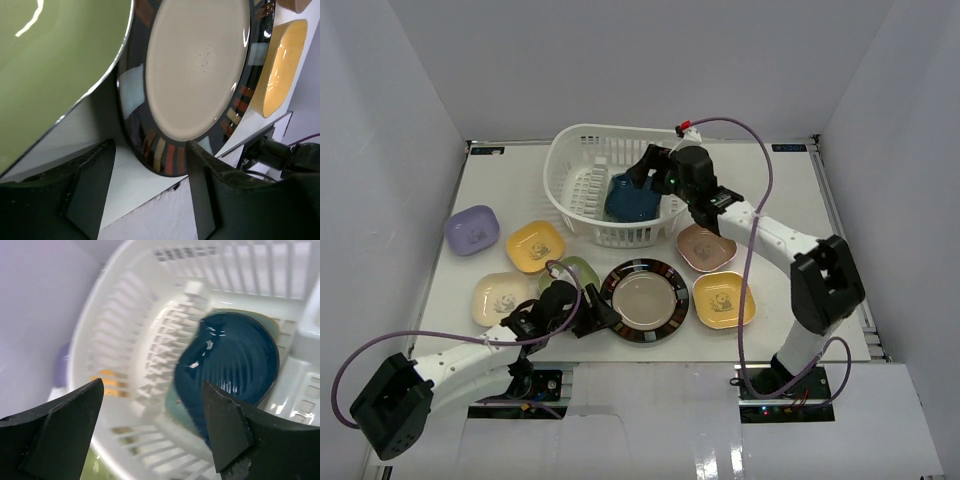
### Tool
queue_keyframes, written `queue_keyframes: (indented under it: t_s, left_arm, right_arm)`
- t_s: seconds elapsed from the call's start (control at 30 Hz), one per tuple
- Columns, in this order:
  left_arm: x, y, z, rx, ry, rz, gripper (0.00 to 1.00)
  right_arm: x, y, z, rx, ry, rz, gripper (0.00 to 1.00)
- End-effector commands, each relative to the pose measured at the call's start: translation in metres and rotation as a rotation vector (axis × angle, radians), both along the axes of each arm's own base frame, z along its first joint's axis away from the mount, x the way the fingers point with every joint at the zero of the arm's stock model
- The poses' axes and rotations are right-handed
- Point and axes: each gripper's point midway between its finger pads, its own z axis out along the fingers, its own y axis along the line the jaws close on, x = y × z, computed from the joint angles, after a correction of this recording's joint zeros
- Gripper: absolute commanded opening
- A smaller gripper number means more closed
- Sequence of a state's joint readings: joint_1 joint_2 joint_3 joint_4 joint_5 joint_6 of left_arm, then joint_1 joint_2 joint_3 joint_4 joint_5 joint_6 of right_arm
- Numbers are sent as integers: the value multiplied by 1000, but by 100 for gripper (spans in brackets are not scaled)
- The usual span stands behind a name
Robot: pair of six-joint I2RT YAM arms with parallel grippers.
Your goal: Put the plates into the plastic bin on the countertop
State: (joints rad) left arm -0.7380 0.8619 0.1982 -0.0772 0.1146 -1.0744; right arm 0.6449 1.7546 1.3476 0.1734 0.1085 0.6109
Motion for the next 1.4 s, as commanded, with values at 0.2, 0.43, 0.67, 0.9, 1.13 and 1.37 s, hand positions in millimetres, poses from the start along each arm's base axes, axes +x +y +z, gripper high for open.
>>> queue_keyframes:
  t_s: [0.2, 0.43, 0.67, 0.9, 1.13, 1.37]
  left_arm:
    - [15, 1, -20, 52, -74, 160, 60]
    - [20, 7, -26, 91, -141, 210, 32]
    - [7, -8, -4, 7, -188, 140, 0]
    - [8, -6, 50, -87, -270, 142, 0]
    - [2, -7, 97, -185, -334, 108, 0]
    - [-4, -13, 157, -280, -454, 32, 0]
  right_arm:
    - [-134, -12, 43, 106, -149, 409, 85]
    - [-198, -53, -12, 110, -59, 426, 84]
    - [-238, -90, -67, 23, 34, 414, 89]
    - [-236, -117, -75, -70, 21, 316, 95]
    - [-229, -121, -99, -80, 121, 344, 90]
    - [-238, -105, -98, -51, 119, 474, 90]
